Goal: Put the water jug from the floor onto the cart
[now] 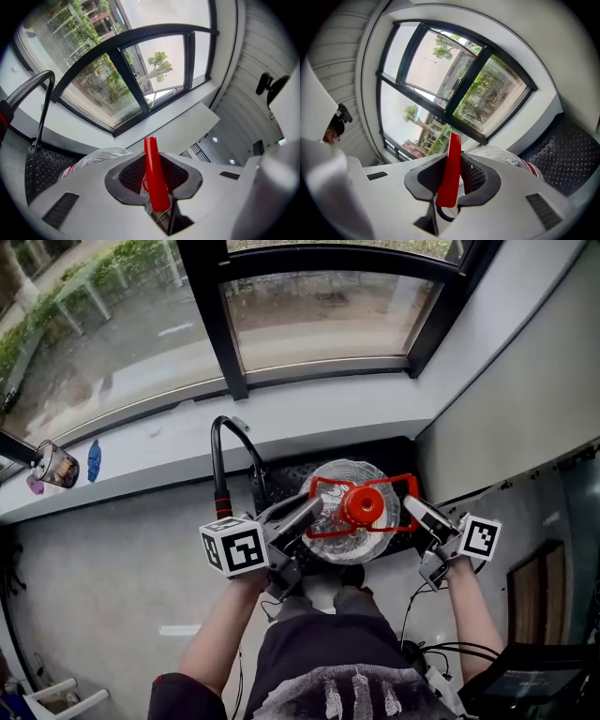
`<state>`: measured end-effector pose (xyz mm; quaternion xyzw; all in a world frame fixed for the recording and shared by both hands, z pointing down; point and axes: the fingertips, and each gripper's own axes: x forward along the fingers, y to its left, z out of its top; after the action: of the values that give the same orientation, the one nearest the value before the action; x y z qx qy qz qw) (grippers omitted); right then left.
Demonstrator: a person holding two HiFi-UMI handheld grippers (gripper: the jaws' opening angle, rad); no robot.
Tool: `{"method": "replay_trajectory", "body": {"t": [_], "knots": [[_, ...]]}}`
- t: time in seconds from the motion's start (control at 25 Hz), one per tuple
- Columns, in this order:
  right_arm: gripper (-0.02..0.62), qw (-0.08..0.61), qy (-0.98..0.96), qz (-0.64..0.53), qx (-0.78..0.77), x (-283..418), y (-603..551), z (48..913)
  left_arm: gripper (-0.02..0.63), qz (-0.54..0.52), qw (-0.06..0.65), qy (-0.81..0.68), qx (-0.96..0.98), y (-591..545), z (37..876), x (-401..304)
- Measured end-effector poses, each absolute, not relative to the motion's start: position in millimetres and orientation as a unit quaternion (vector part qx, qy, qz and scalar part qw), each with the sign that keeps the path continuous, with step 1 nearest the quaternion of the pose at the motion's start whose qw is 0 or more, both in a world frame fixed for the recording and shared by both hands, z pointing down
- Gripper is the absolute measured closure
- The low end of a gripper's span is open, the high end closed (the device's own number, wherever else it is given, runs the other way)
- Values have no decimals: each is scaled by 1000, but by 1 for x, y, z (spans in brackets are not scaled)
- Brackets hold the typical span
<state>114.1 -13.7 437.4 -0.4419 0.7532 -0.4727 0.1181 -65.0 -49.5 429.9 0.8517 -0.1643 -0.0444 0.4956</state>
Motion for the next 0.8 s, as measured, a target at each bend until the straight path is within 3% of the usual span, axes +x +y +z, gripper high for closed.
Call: {"method": "replay_trajectory", "body": {"t": [0.44,0.8], "knots": [[522,91,760,-512,-391,132,-6,483,528,-7,509,-265,819,-25,478,-43],[522,44,732,-580,-354,153,-13,548,528,58,479,-335,809,-26,530,-25]]}}
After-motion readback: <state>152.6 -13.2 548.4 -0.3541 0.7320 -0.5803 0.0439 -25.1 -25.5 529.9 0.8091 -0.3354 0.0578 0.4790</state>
